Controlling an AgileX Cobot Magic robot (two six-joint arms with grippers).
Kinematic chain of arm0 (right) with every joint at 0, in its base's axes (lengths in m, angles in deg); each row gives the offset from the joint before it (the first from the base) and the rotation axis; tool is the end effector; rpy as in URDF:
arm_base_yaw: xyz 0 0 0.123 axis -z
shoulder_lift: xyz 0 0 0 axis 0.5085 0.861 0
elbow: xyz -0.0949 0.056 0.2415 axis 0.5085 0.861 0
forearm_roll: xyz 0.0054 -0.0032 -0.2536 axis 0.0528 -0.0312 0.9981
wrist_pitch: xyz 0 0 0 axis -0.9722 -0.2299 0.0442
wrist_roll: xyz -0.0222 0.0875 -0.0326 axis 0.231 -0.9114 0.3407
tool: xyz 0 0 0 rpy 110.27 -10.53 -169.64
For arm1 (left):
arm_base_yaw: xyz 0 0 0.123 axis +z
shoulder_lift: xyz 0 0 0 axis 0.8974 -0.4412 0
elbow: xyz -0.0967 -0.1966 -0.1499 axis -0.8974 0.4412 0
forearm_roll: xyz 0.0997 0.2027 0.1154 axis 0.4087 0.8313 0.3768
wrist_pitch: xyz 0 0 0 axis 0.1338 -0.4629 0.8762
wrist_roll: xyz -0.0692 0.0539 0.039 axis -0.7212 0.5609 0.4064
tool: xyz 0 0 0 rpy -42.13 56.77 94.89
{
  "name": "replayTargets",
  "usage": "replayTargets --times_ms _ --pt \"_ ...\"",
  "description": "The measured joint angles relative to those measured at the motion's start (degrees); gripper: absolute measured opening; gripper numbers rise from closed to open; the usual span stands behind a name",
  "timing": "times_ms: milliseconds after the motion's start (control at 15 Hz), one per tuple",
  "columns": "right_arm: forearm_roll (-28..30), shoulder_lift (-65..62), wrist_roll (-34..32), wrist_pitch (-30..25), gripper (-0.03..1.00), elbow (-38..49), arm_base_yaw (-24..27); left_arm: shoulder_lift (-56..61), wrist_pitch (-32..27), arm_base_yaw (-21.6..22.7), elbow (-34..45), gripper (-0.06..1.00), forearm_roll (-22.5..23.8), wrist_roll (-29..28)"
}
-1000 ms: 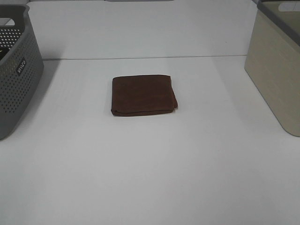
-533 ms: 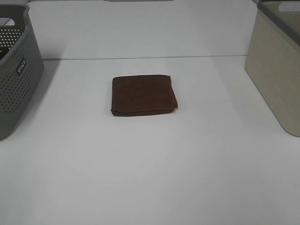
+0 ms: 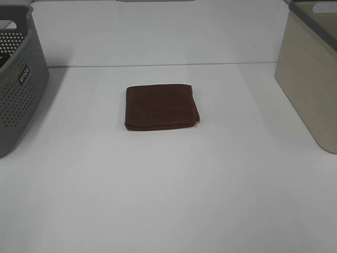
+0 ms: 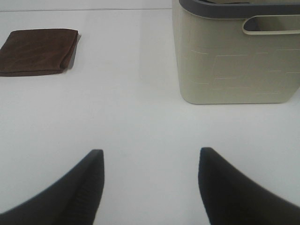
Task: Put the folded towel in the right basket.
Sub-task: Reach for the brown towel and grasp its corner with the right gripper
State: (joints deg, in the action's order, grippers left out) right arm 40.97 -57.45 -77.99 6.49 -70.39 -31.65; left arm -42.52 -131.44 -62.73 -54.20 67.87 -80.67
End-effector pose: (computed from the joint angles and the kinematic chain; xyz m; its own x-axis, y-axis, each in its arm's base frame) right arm 0.0188 0.0079 0.2775 -0.4478 -0.0255 -0.8938 -0.0977 0.9950 0.0206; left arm 0.0209 -0.0042 0.2765 -0.4464 -0.0002 -0.8948 0.0281 0.9995 -0.0143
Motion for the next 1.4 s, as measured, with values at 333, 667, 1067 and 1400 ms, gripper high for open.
replayTargets --times_ms 333,667,1067,1400 --pt "0.0 0.0 0.0 0.0 0.57 0.0 0.0 0.0 0.0 0.0 0.0 0.97 0.0 0.0" --pt "0.0 0.0 0.0 0.0 0.57 0.0 0.0 0.0 0.0 0.0 0.0 0.97 0.0 0.0" --pt "0.0 0.0 0.0 0.0 0.57 0.0 0.0 0.0 0.0 0.0 0.0 0.97 0.0 0.0" --pt "0.0 0.0 0.0 0.0 0.57 0.0 0.0 0.0 0.0 0.0 0.0 0.97 0.0 0.0"
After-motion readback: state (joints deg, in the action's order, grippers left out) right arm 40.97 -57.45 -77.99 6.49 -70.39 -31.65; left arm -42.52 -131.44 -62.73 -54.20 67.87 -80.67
